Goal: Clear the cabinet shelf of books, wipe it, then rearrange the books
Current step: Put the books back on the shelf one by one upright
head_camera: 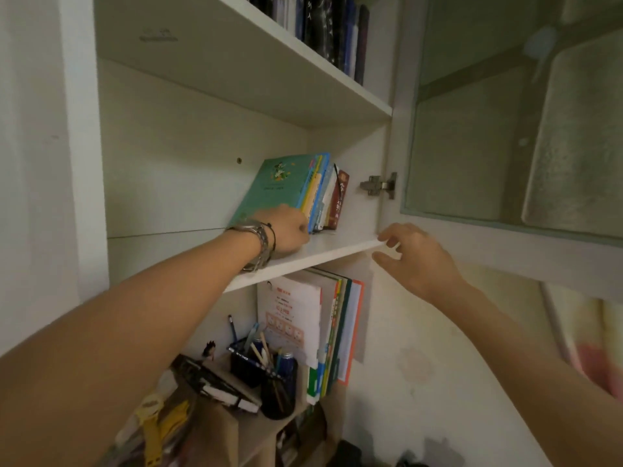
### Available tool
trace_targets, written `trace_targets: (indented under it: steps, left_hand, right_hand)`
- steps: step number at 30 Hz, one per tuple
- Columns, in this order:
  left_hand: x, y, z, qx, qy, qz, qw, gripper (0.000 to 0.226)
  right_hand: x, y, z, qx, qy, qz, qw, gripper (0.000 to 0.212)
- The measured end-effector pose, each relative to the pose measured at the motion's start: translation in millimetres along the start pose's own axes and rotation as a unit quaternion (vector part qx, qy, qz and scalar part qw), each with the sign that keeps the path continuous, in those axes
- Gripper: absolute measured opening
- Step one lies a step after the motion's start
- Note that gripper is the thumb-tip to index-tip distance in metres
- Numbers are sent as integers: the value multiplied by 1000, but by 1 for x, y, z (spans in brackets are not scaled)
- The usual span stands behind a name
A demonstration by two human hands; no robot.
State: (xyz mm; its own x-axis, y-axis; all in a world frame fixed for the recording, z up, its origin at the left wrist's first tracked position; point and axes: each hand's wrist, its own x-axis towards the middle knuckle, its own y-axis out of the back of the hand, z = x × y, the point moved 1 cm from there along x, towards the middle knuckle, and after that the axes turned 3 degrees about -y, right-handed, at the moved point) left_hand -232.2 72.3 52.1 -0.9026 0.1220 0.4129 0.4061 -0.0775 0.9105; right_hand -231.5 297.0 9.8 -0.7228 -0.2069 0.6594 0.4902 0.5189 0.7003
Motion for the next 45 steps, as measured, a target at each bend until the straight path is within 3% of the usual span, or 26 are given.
trace_targets:
  steps: [3,8,17,22,30,33,41,45]
  left_hand:
    - [-23,3,29,11,-44,53,998,25]
    - [-72,-17,76,4,-139,76,987,30]
    - [-158,-108,144,-122,-215,46,968,32]
    - [-201,-175,183,-183,-239,8,954,24]
    - [-275,-269,261,-271,-268,-109,918,23]
    - [-312,-303,287,-283,-266,-174,905,25]
    - [-389,-363,326,-285,-269,-321,862,21]
    - [-420,-385,335,-296,-248,-378,841,33]
  right_hand:
    - [-30,20,8,-15,-17,4,1000,27]
    - [-88,36,24,-13,-49,19,999,25]
    - [-230,37,58,-52,-92,45,993,25]
    - [-329,33,88,-62,-192,31,979,21]
    - [-491,40,123,-61,-413,-11,909,26]
    - [-538,36,123,-67,-451,-32,889,24]
    - [-624,10,128,-17,-579,-63,813,43]
    - [-651,-4,125,30,-639,-65,766,60]
